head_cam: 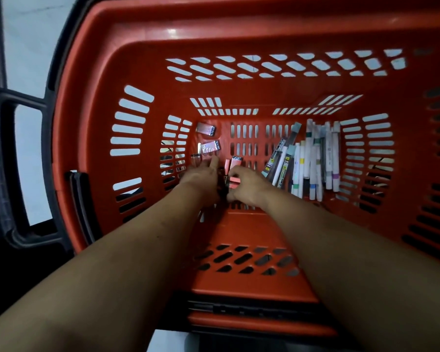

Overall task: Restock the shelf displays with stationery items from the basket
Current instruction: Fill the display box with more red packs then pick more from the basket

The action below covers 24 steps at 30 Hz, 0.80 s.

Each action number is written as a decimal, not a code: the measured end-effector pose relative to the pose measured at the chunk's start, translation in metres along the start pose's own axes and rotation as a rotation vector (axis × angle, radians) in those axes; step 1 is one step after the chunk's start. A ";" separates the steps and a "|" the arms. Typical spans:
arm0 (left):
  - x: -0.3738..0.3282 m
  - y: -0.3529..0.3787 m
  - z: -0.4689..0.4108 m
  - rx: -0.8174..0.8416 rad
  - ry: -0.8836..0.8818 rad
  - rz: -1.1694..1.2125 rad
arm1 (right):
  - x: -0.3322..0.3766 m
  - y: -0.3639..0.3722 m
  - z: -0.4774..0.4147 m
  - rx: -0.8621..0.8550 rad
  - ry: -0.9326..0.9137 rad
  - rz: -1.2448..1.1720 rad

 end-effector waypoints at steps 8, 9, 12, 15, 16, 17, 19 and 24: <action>0.000 0.005 0.000 0.067 -0.075 -0.011 | 0.005 -0.001 -0.004 0.076 0.010 0.022; 0.002 0.006 0.000 0.079 -0.089 0.051 | 0.005 0.000 -0.005 0.080 0.010 0.021; 0.009 0.003 0.001 0.113 -0.134 0.275 | 0.008 0.003 -0.008 0.066 -0.005 -0.005; 0.012 -0.002 0.003 0.143 -0.142 0.384 | 0.013 0.005 -0.009 0.078 -0.013 0.001; 0.013 -0.003 0.003 0.149 -0.139 0.416 | 0.014 0.005 -0.010 0.092 -0.003 -0.017; 0.014 -0.003 0.004 0.149 -0.142 0.445 | 0.014 0.005 -0.011 0.101 0.004 -0.039; 0.015 -0.004 0.004 0.123 -0.145 0.522 | 0.012 0.004 -0.012 0.117 0.015 -0.082; 0.015 0.001 0.004 0.168 -0.184 0.811 | 0.004 0.004 -0.009 0.170 0.073 -0.286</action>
Point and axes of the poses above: each hand's wrist, its own z-axis away from the middle knuckle, its own y-axis out of the palm, x = y × z, the point moved 3 cm from there along -z, towards the middle knuckle, and after that the axes turned 13 degrees about z, right-handed, at the moved point
